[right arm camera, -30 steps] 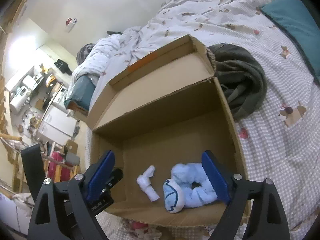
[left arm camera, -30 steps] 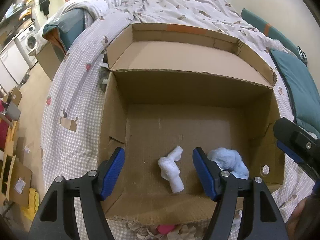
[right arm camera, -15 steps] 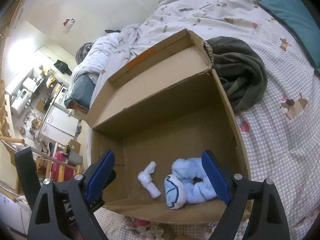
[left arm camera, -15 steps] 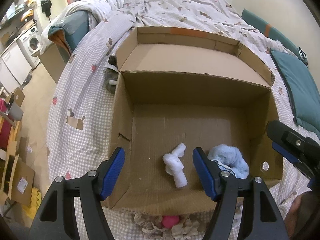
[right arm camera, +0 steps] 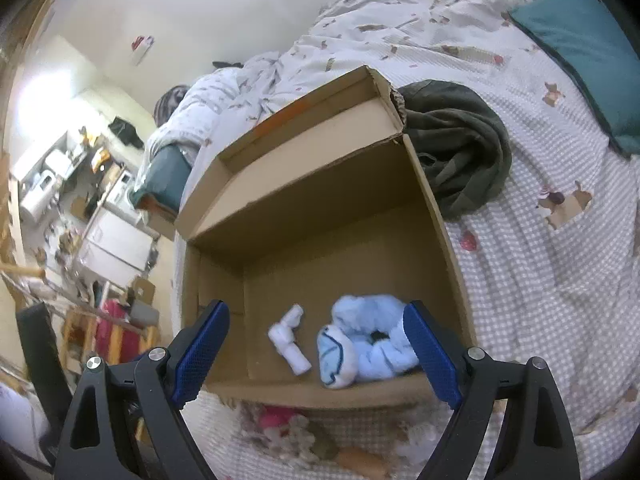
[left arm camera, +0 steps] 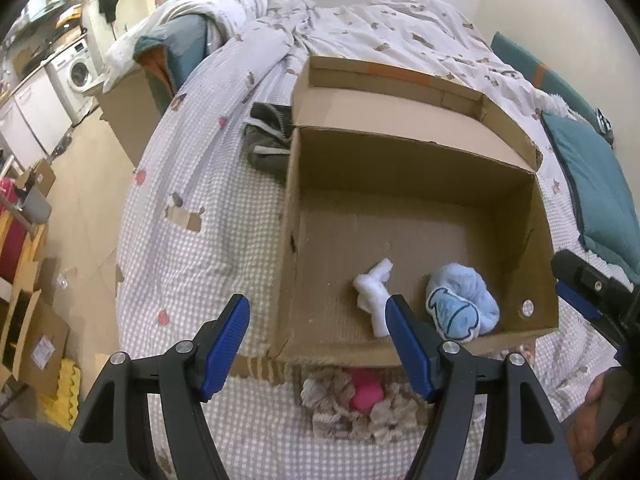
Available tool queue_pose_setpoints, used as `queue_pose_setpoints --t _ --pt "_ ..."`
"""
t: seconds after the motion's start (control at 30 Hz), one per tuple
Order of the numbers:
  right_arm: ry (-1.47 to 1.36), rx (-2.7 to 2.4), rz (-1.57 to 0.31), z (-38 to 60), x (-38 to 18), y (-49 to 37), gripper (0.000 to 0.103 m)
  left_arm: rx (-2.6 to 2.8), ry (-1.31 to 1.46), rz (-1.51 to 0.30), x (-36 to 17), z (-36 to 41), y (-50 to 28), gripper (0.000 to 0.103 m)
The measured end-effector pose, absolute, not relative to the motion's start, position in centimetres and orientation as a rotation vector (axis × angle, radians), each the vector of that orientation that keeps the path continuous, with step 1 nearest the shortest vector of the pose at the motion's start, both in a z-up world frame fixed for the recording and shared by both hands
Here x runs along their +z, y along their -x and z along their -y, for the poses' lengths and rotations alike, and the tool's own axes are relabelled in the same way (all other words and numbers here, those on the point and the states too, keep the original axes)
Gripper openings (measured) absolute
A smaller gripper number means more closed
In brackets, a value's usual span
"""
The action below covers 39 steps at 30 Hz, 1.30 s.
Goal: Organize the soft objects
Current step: 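Move both tools back toward the scrunchies beside the box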
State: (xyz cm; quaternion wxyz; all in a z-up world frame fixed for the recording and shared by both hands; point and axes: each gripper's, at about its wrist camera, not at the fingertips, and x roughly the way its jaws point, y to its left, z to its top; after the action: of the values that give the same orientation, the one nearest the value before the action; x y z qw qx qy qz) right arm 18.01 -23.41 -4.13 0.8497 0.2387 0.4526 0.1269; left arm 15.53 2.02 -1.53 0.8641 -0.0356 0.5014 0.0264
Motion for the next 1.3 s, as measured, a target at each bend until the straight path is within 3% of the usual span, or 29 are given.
queue_pose_setpoints --t 0.43,1.3 --pt "-0.380 0.267 -0.941 22.4 -3.4 -14.3 0.094 0.061 0.120 -1.089 -3.1 -4.1 -11.8 0.068" --pt "-0.328 0.281 -1.081 21.0 -7.9 -11.1 0.094 0.152 0.266 -1.165 -5.8 -8.5 -10.1 0.068"
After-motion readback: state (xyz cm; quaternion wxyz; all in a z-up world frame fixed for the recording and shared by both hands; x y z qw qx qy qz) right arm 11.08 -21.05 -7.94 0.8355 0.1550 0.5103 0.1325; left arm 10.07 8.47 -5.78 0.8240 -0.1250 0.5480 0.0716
